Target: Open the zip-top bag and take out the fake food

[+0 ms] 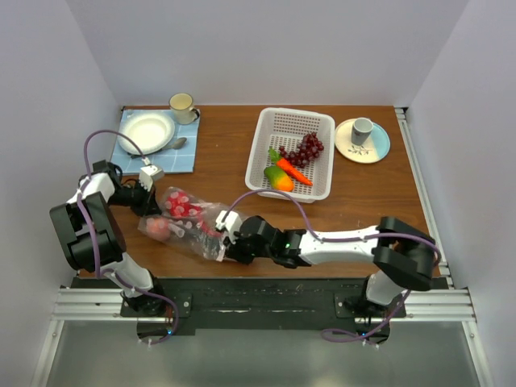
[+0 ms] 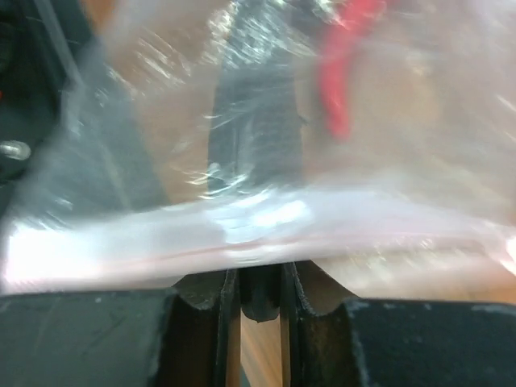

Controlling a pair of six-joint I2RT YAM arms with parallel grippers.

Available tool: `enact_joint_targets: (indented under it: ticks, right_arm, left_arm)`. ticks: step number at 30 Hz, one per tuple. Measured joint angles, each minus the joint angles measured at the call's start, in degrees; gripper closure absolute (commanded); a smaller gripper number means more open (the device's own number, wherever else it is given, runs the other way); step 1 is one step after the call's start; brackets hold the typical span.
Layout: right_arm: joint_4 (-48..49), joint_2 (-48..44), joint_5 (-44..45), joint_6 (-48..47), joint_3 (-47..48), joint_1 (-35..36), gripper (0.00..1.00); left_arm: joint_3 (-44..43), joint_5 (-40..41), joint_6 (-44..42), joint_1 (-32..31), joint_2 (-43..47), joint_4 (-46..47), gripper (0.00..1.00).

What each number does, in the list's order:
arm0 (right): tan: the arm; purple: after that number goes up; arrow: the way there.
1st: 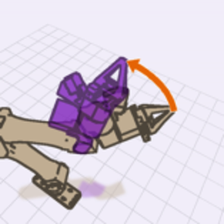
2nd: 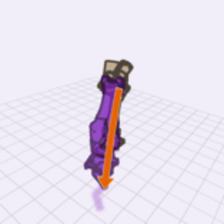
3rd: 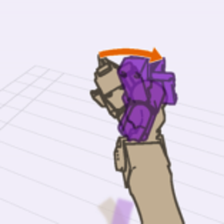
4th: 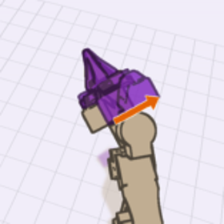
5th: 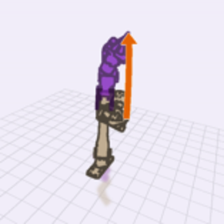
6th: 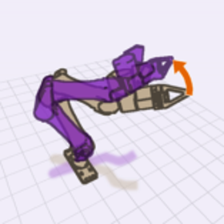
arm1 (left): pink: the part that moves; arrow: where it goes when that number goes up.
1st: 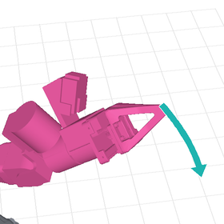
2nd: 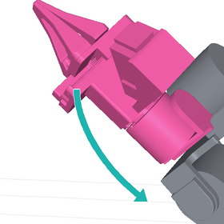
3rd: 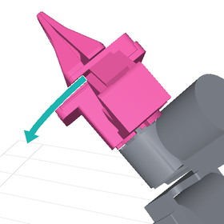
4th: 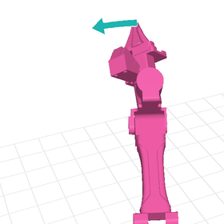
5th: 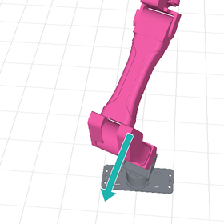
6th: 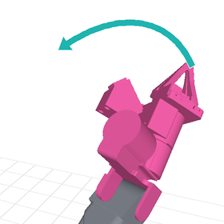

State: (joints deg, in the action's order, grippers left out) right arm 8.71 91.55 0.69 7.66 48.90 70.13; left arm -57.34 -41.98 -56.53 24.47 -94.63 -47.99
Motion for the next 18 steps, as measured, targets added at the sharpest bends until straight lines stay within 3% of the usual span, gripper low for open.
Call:
enact_joint_targets:
  ticks: [8, 18]
  right_arm:
    - [-17.16, -10.95, 16.44, 3.87, -3.78, 0.0, 1.0]
    - [-37.05, -14.75, 37.73, 12.41, -0.79, 0.02, 1.0]
  left_arm:
    - [-0.2, 0.46, 0.26, 0.0, -0.87, 1.53, 1.0]
    - [-0.2, 0.5, 0.46, 0.0, -1.16, 2.21, 1.0]
